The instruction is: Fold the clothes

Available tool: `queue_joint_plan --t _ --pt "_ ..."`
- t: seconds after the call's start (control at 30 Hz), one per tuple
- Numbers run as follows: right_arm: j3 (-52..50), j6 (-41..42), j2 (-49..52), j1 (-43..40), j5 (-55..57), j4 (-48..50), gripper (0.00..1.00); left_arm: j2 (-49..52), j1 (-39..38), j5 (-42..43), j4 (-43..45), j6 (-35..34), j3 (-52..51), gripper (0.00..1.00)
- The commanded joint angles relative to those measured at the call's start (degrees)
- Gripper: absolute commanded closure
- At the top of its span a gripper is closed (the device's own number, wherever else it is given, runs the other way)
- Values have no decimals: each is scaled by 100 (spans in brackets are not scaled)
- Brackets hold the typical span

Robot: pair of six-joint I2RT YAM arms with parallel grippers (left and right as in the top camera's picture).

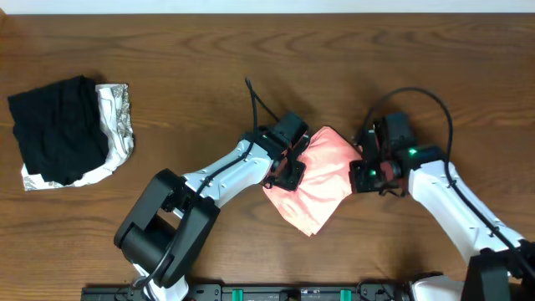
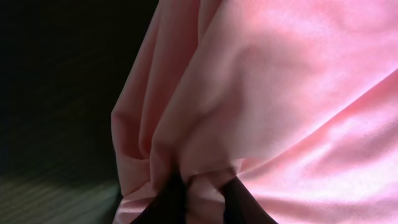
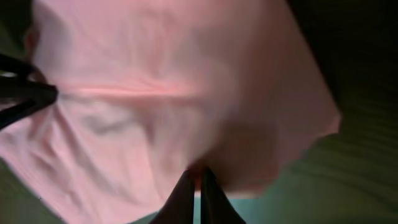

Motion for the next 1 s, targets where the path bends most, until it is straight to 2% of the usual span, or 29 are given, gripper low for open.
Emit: queue_joint_plan --t 0.0,0.2,0.4,0.57,0.73,0.97 --pt "-306 -92 74 68 0 212 94 -122 39 -57 -44 -13 -15 78" --pt "-992 -90 260 68 2 1080 91 -122 39 -57 -48 -15 -17 77" --pt "-1198 -90 363 63 13 1637 81 -122 39 -57 -157 -13 -17 77" --pt "-1185 -90 352 63 131 1663 83 -122 39 -57 -240 -11 -17 77" --pt "-942 -92 184 24 155 1150 86 -122 39 -59 -256 -11 -17 77" --pt "358 -94 -597 -136 960 -439 87 -122 42 -59 -251 -11 -17 77"
